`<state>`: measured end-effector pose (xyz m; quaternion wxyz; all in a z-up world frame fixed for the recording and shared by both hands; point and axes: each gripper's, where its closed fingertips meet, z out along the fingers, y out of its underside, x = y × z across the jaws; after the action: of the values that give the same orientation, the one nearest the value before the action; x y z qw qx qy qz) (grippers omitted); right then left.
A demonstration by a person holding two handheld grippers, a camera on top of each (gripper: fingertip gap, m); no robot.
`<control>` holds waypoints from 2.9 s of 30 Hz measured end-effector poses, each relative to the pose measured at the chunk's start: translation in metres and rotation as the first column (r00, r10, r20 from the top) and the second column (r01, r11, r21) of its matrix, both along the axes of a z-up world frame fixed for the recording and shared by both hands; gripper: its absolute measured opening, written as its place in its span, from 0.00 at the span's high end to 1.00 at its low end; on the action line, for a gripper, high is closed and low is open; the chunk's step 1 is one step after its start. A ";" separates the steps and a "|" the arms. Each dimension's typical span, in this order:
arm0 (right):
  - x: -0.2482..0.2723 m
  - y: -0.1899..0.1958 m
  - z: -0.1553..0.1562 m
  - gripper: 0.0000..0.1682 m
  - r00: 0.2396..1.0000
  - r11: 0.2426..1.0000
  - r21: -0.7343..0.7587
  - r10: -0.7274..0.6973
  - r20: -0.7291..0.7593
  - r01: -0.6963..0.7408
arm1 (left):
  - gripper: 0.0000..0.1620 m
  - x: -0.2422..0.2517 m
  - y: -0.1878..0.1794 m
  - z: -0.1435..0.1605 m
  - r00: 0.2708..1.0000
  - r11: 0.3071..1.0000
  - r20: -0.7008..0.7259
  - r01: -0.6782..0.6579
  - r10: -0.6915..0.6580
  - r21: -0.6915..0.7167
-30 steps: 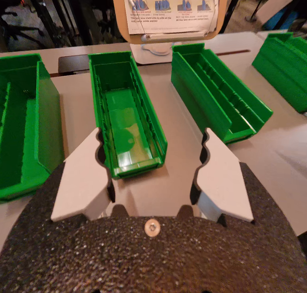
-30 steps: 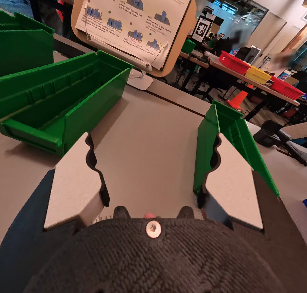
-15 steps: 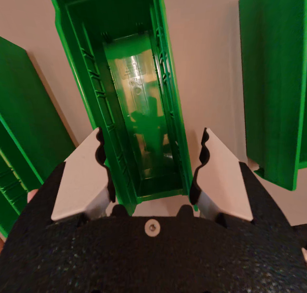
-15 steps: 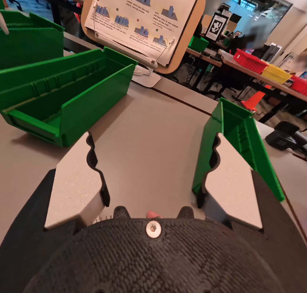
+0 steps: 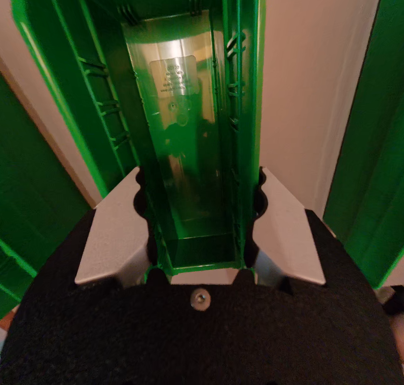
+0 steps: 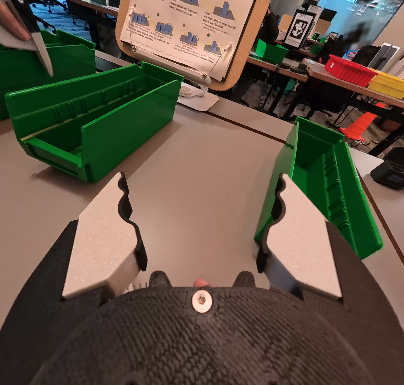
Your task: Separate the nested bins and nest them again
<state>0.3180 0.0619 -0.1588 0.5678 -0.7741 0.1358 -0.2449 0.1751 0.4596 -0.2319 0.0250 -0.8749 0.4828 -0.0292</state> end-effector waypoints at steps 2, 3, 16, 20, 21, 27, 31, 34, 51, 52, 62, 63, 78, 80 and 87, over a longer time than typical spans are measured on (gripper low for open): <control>0.001 -0.001 -0.002 0.22 1.000 1.000 -0.004 -0.006 0.000 0.006 | 0.37 -0.002 0.001 0.002 0.999 1.000 -0.031 -0.020 0.019 -0.013; 0.001 -0.001 -0.003 0.22 1.000 1.000 -0.004 -0.004 -0.008 0.004 | 0.38 -0.001 0.002 0.007 0.999 1.000 -0.036 -0.016 0.016 -0.008; 0.000 0.004 -0.020 0.21 0.999 0.998 -0.054 0.015 -0.048 -0.018 | 0.38 0.004 0.039 0.040 0.998 0.967 -0.057 0.054 -0.041 0.249; -0.001 0.005 -0.020 0.21 0.999 0.998 -0.058 0.019 -0.044 -0.022 | 0.39 -0.001 0.036 0.025 0.999 0.982 -0.040 0.028 -0.021 0.184; -0.001 0.005 -0.022 0.21 0.999 0.998 -0.061 0.018 -0.046 -0.021 | 0.39 0.002 0.038 0.028 1.000 0.983 -0.009 0.015 -0.014 0.183; 0.002 0.007 -0.031 0.21 0.998 0.996 -0.081 0.015 -0.061 -0.020 | 0.33 0.015 0.035 0.048 0.994 0.992 0.107 -0.016 0.003 0.123; 0.001 0.008 -0.036 0.21 0.998 0.996 -0.092 0.016 -0.068 -0.023 | 0.33 0.014 0.030 0.040 0.994 0.996 0.110 -0.005 -0.005 0.090; 0.001 0.009 -0.040 0.21 0.997 0.994 -0.103 0.015 -0.072 -0.022 | 0.28 0.014 0.026 0.033 0.994 0.998 0.109 -0.005 -0.003 0.070; 0.003 0.008 -0.052 0.21 0.996 0.989 -0.144 0.013 -0.086 -0.025 | 0.18 0.005 0.026 0.000 1.000 0.997 -0.016 0.003 -0.002 0.074; 0.004 0.008 -0.053 0.21 0.996 0.989 -0.146 0.013 -0.088 -0.026 | 0.17 0.005 0.026 -0.001 1.000 0.997 -0.019 0.006 -0.004 0.071; 0.004 0.008 -0.060 0.22 0.995 0.986 -0.165 0.017 -0.103 -0.034 | 0.21 0.004 0.026 -0.003 0.999 0.999 -0.028 0.024 -0.022 0.045; 0.004 0.009 -0.061 0.22 0.994 0.985 -0.167 0.020 -0.105 -0.037 | 0.23 0.003 0.025 -0.002 0.999 0.999 -0.031 0.031 -0.030 0.044; 0.000 0.031 -0.043 0.24 0.993 0.988 -0.129 0.070 -0.094 -0.082 | 0.39 0.002 0.008 0.065 0.998 0.997 0.006 -0.070 0.070 0.030; -0.002 0.037 -0.040 0.24 0.992 0.988 -0.123 0.085 -0.092 -0.096 | 0.41 0.006 -0.003 0.079 0.998 0.998 0.021 -0.065 0.064 0.010; -0.013 0.054 -0.028 0.24 0.987 0.985 -0.093 0.138 -0.082 -0.145 | 0.44 0.017 -0.026 0.112 0.999 0.998 0.037 -0.013 0.010 0.060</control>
<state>0.3051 0.1159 -0.1871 0.5392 -0.8176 0.0893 -0.1812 0.1920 0.4335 -0.1203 0.0604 -0.8758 0.4779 -0.0302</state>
